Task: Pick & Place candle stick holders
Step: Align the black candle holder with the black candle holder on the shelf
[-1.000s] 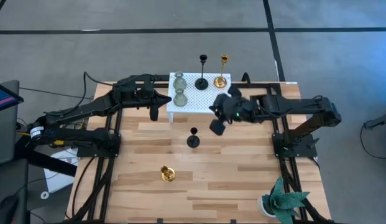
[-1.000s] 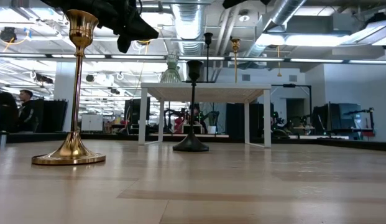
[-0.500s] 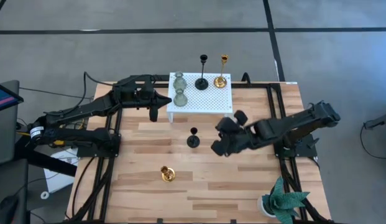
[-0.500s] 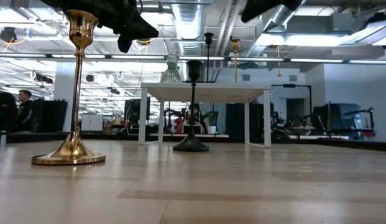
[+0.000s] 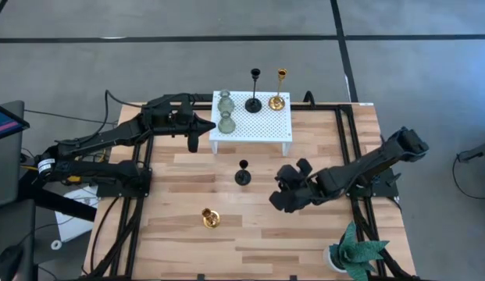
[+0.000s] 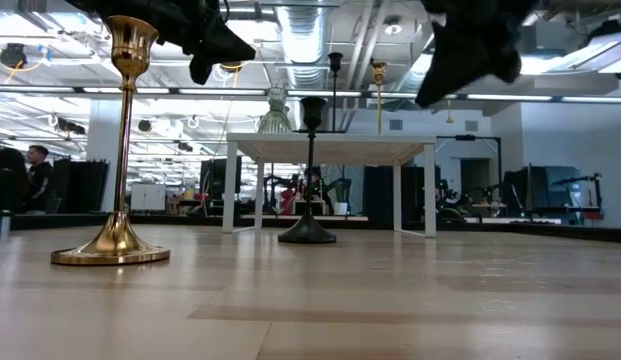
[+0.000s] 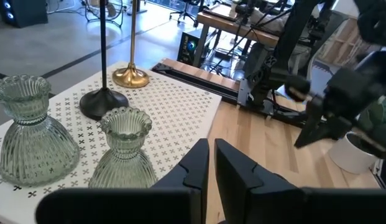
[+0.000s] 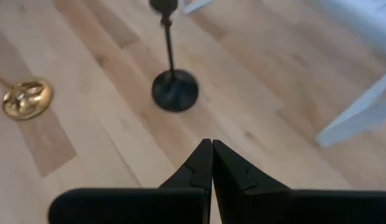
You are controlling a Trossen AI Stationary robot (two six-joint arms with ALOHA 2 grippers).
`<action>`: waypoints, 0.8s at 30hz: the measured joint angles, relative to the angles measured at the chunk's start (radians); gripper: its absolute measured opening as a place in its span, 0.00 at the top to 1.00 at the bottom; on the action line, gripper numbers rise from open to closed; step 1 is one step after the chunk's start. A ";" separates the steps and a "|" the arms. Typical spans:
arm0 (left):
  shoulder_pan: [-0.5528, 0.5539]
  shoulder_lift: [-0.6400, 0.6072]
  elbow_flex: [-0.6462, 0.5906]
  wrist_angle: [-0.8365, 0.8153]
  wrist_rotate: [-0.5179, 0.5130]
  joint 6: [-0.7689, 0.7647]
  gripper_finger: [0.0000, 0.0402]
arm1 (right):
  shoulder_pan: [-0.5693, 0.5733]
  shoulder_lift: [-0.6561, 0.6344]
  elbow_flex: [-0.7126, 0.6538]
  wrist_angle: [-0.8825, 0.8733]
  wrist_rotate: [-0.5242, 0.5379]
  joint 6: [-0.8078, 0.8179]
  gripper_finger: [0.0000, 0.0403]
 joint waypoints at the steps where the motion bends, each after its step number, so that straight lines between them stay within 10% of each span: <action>1: 0.000 0.000 0.000 0.000 0.000 0.000 0.94 | 0.000 -0.001 -0.027 0.040 -0.013 0.000 1.00; 14: 0.000 0.000 0.000 0.000 0.000 0.000 0.94 | -0.103 -0.066 -0.395 0.776 -0.274 -0.194 1.00; 24: 0.000 0.000 0.000 0.000 0.000 0.001 0.94 | -0.217 0.000 -0.447 0.957 -0.400 -0.503 1.00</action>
